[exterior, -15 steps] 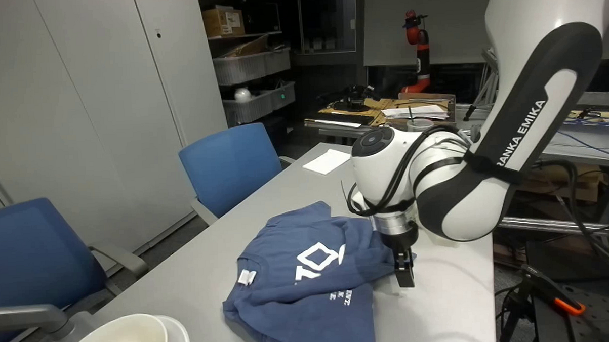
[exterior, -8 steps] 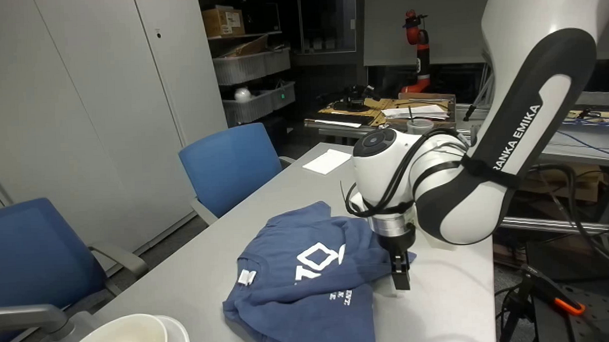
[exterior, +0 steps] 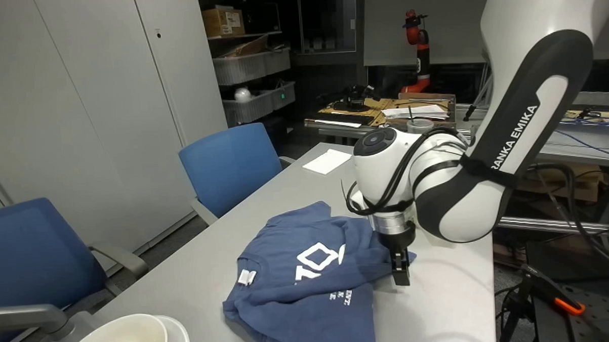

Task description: Fold the t-shirt on the table

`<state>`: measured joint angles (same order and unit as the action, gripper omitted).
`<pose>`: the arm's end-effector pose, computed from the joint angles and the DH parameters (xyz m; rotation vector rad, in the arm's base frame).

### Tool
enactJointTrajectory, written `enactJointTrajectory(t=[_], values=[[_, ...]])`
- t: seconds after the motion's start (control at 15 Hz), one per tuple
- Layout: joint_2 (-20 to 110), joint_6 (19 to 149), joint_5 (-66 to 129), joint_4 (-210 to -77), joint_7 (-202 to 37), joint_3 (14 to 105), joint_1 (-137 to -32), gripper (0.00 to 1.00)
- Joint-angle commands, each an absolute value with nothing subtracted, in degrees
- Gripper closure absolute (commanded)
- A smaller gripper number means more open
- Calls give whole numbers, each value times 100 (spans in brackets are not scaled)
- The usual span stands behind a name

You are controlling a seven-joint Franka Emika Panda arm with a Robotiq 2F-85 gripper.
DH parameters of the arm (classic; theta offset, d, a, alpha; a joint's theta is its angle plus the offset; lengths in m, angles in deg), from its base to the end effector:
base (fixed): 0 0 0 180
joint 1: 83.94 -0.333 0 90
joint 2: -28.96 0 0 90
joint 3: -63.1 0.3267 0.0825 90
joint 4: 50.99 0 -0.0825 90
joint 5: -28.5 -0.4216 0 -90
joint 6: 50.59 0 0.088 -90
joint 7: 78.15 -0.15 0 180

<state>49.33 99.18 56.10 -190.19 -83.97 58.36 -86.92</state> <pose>0.4766 -0.0192 0.0821 2.8583 0.4459 -0.2369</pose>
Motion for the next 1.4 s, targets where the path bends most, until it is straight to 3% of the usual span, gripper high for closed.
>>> enactJointTrajectory(t=[0.0, 0.07, 0.53, 0.8, 0.87, 0.93, 1.0, 1.13, 1.27, 1.33], values=[[4974, 10060, 6012, -18968, -8872, 5484, -8958, 30], [4977, 10051, 6106, -18960, -8994, 5421, -8998, 35], [4981, 10051, 6101, -18975, -9058, 5427, -8979, 31], [4991, 10088, 6216, -18957, -9377, 5332, -9066, 49], [4992, 10081, 6271, -18950, -9478, 5299, -9099, 66], [5729, 9984, 6015, -18075, -9101, 5318, -8824, 73], [5793, 9973, 5911, -17960, -9027, 5347, -8774, 75], [6058, 9932, 5628, -17514, -8748, 5403, -8641, 91], [6359, 9929, 5509, -17107, -8619, 5375, -8618, 87], [6499, 9955, 5482, -16950, -8588, 5361, -8627, 100]])
